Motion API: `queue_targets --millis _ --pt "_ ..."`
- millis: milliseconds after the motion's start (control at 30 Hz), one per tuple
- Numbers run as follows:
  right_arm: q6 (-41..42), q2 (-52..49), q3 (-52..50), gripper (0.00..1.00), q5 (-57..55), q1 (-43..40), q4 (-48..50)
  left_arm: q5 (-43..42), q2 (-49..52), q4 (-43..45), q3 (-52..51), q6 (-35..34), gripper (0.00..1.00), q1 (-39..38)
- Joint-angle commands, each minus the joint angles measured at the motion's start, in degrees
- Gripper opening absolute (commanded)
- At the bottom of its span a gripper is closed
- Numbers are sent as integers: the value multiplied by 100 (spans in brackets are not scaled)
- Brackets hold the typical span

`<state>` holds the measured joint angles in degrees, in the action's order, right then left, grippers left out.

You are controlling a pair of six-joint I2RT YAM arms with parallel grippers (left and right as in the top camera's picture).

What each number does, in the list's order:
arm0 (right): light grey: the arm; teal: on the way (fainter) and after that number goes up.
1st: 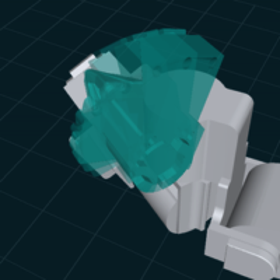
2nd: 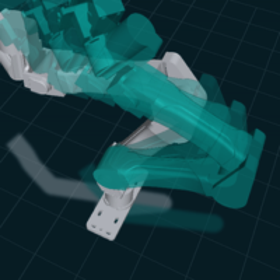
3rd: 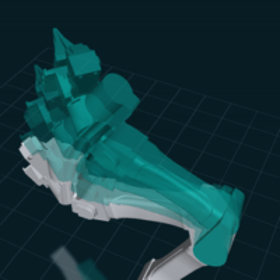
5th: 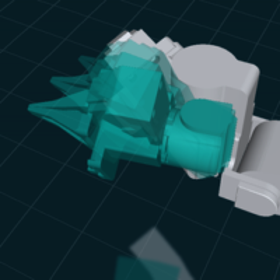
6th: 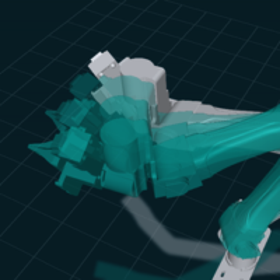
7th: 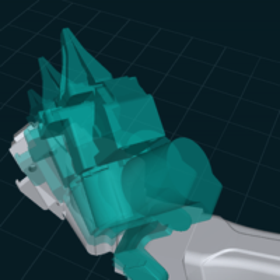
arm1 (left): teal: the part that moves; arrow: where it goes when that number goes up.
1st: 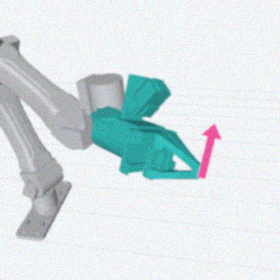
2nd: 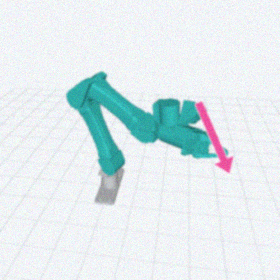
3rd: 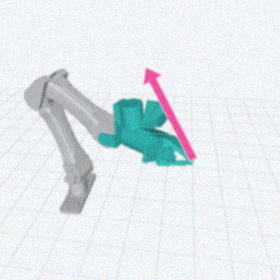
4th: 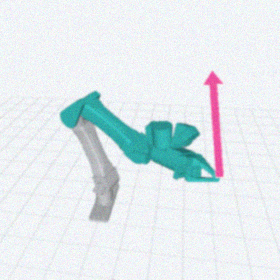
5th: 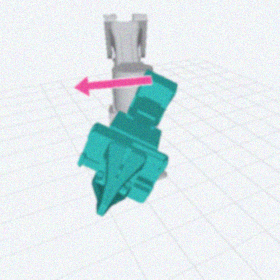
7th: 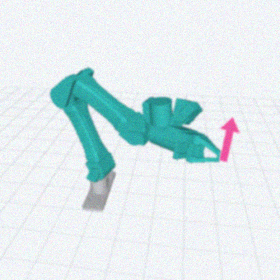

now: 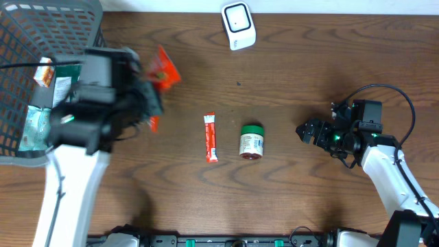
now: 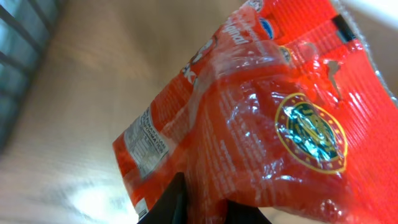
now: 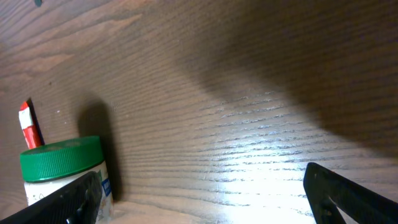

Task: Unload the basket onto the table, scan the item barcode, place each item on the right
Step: 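Carry the red packet out and lower it beside the red tube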

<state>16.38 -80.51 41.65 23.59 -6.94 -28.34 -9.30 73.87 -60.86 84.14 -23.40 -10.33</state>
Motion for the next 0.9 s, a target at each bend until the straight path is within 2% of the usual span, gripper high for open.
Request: queue_targets --millis 0,300,700,733,833,867 --pt "74 74 72 99 22 -48 4 164 295 179 -658 -588 7 -407" --pt "74 74 72 99 22 -48 4 1172 1185 1233 -1810 -1462 7 -1119" --pt "74 74 72 99 22 -48 4 1449 2588 2031 -1926 -1805 8 -1449" --pt "74 74 72 99 22 -48 4 1447 2592 2026 -1926 -1803 14 -1449" --pt "74 74 72 99 24 -48 4 1163 2509 2026 -1818 -1464 49 -1432" --pt "74 74 72 99 22 -48 4 1008 2455 2024 -1740 -1281 56 -1414"
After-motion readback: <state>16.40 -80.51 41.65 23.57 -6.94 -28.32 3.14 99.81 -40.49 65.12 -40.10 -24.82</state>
